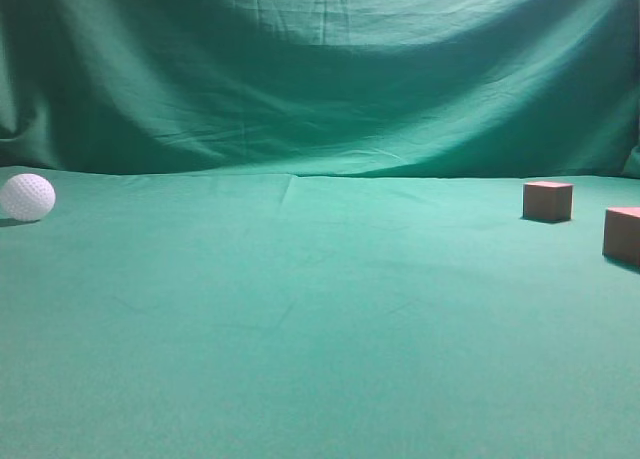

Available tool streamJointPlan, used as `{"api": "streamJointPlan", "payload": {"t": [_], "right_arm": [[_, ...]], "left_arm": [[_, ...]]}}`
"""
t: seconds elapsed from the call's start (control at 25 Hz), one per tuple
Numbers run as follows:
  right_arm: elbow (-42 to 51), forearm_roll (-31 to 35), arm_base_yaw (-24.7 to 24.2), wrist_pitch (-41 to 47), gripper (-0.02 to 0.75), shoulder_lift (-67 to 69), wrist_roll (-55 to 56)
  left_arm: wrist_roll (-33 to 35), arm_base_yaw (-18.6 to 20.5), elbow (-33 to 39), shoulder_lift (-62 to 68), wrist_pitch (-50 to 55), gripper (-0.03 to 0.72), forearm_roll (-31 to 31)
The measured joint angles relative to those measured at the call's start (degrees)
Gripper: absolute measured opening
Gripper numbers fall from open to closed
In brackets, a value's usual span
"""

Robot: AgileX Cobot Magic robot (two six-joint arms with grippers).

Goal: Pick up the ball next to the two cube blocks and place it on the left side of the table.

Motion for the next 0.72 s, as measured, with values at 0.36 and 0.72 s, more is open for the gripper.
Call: {"api": "streamJointPlan", "payload": {"t": [0.36,0.72], "right_arm": [[24.8,2.1,0.0,-15.3,0.000,-19.8,3.9],[34.8,2.9,0.0,-15.9,0.000,-28.2,4.0]], "left_arm": [[0.0,0.0,0.0,0.0,0.0,0.000,0.0],[0.0,0.0,0.0,0.0,0.0,0.000,0.0]]}}
